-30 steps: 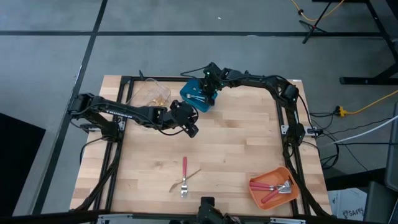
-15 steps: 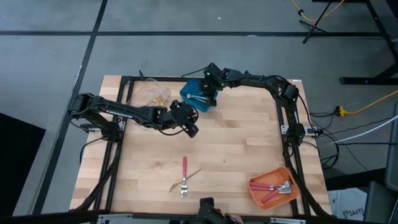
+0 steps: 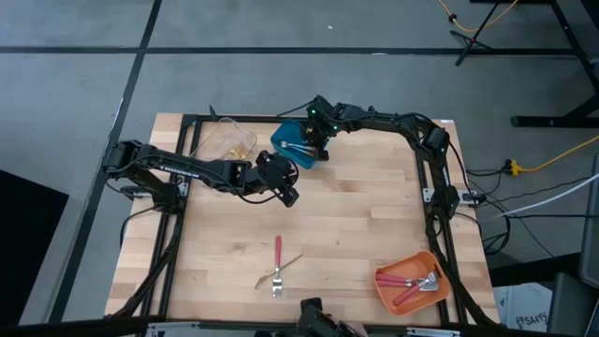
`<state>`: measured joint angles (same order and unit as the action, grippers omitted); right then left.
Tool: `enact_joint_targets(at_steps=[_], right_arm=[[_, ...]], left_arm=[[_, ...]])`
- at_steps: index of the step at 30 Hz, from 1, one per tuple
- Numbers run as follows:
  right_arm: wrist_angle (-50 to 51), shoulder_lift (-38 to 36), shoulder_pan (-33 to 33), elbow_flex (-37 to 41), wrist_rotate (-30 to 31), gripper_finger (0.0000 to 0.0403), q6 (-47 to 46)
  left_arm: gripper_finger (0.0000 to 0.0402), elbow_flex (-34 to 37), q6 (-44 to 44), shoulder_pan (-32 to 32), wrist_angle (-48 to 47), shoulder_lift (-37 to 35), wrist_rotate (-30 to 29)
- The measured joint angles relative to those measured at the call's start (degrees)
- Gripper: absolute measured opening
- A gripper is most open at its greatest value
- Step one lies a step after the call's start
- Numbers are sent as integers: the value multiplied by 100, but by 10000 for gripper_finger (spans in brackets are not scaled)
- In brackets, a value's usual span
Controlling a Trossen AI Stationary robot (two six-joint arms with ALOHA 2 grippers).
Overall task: Sort silverware by color (type)
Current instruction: Put the orange fork into the blue bin, then put the pink fork into the orange bin
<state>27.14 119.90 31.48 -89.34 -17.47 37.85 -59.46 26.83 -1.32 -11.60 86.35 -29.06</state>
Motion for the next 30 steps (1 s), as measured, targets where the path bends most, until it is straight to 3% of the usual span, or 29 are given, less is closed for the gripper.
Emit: enact_joint_targets(at_steps=[18, 30], right_arm=[[-12, 0, 0, 2, 4, 50, 0], [-29, 0, 0, 2, 4, 53, -2]], left_arm=[[76, 0, 0, 0, 0, 0, 0], [76, 0, 7, 0, 0, 0, 106]])
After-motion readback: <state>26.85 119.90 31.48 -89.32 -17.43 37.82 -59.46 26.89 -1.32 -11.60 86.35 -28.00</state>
